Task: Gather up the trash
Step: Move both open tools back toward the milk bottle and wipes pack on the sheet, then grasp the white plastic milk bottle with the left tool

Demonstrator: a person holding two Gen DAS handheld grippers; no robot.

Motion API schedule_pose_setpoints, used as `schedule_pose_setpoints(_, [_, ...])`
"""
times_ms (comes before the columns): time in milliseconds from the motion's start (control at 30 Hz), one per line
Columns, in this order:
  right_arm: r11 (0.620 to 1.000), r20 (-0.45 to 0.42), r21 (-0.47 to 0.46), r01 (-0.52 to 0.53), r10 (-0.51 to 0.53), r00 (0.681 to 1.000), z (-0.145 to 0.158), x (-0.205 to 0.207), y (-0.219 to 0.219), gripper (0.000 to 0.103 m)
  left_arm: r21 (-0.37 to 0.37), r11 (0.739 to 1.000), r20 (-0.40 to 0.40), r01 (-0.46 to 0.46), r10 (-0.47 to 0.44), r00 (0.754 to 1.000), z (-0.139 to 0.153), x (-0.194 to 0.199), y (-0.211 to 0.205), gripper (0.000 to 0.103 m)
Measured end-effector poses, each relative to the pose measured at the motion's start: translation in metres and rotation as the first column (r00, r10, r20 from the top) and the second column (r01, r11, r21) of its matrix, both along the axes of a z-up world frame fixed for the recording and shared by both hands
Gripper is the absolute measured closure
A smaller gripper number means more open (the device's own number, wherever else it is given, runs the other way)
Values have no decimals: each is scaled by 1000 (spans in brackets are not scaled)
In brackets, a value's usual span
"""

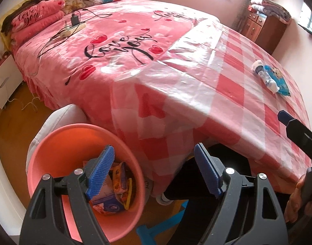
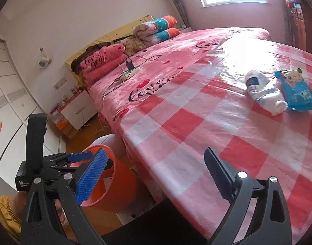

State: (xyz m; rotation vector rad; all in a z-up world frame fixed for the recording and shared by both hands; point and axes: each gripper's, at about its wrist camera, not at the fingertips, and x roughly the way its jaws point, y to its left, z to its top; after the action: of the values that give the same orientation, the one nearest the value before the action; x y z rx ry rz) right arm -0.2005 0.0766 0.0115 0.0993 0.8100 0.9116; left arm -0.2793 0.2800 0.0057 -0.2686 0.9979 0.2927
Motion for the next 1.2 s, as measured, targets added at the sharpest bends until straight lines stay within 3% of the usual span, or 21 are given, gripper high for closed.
schedule_pose_setpoints(567, [993, -19, 74, 97, -96, 995, 5, 24, -59, 9, 41, 994, -30, 100, -98, 995, 4, 29, -52, 22])
schedule_pose_setpoints(967, [949, -87, 167, 268, -256, 963, 7, 53, -129, 9, 95, 976, 16, 194, -197, 980, 29, 72, -98, 22])
schedule_pose_setpoints(1067, [927, -115, 194, 323, -305, 945, 6, 61, -150, 9, 89, 969, 39, 229, -233, 972, 38, 90, -113, 22])
schedule_pose_setpoints(1200, [899, -125, 209, 385, -366, 922, 6, 69, -174, 9, 6, 964, 61, 266, -266, 962, 42, 124, -132, 22])
